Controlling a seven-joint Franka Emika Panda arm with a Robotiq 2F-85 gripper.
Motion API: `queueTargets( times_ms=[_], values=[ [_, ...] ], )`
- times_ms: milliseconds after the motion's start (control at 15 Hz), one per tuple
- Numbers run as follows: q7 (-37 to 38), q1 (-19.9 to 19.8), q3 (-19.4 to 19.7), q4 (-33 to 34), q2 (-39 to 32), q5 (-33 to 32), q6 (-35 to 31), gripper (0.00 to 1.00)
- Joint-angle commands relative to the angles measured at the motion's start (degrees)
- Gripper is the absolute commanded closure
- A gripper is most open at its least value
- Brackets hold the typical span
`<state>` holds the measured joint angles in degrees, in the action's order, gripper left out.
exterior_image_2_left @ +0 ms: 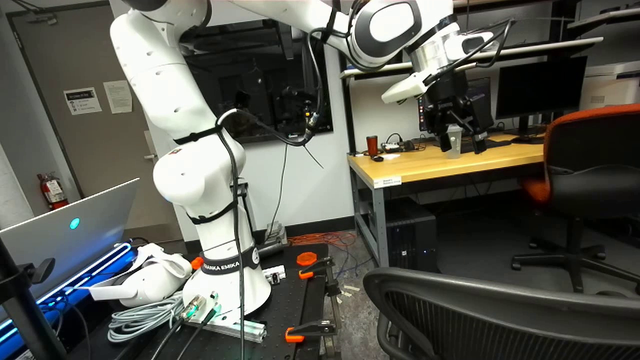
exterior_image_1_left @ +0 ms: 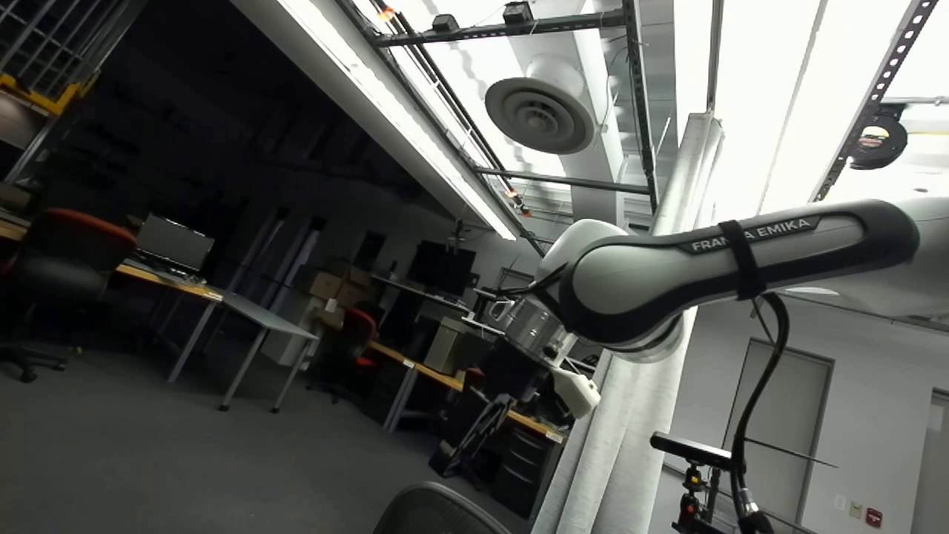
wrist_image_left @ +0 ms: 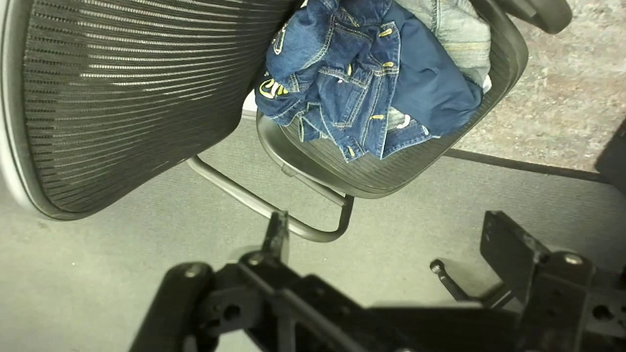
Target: Take the jacket off the back of the chair and put it on the seat
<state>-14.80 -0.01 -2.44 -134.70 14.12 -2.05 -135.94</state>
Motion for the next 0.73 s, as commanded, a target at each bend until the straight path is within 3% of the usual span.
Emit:
queueTargets(
  times_ms=[0, 667],
  values=[
    [0.32, 1.14, 1.03, -0.89, 0.85, -0.41, -0.15, 0.00],
    [0.36, 1.23, 1.13, -2.19, 2.59, -0.46, -0.17, 0.00]
  ],
)
